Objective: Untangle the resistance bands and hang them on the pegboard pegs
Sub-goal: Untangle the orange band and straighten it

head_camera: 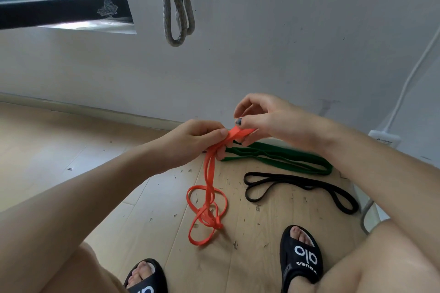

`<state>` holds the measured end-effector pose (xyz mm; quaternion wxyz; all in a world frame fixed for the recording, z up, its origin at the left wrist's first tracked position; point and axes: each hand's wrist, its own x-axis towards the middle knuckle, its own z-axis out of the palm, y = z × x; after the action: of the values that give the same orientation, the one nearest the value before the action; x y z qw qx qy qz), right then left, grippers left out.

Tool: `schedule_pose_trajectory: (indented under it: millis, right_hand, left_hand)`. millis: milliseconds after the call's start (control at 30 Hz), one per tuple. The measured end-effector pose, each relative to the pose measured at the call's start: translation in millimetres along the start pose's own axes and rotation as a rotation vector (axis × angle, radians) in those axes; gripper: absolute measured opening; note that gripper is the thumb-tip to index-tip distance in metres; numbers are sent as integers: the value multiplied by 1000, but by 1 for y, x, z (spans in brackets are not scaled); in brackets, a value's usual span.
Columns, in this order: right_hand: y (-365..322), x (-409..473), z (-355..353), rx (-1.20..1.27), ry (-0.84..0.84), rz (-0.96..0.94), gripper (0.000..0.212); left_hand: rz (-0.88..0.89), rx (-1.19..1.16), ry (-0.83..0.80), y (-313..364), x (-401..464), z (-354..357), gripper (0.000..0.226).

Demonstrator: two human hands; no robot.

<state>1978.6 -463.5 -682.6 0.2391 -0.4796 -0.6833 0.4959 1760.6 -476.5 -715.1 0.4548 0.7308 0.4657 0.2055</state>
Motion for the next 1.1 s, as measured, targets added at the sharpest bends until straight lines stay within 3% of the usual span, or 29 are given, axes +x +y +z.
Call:
schedule_pose_trajectory:
  millis: [100, 167, 300, 533, 633, 733, 933, 1100]
  right_hand:
    - [0, 1, 7, -4, -102, 101, 22]
    - [0, 3, 8, 1, -71, 46, 21]
    - [-8, 5, 2, 109, 103, -70, 7]
    - [-9, 7, -27, 439, 459, -55, 12]
    - [-1, 5, -42, 475, 551, -46, 10]
    - [9, 3, -48, 423, 560, -22, 8]
    - [15, 2, -49, 349, 557, -14, 4]
    - [15, 0, -49, 320, 535, -30, 9]
  left_hand:
    - [7, -22, 27, 2, 0, 3, 33]
    - [1, -85, 12, 3, 1, 4, 35]
    - [-1, -186, -43, 2, 2, 5, 38]
    - [-47, -157, -84, -10, 2, 6, 38]
    - [-72, -248, -109, -10, 1, 6, 43]
    - [-54, -304, -141, -4, 0, 10, 48]
    - [-37, -202, -18, -6, 2, 10, 32]
    - [-20, -206, -12, -4, 3, 8, 28]
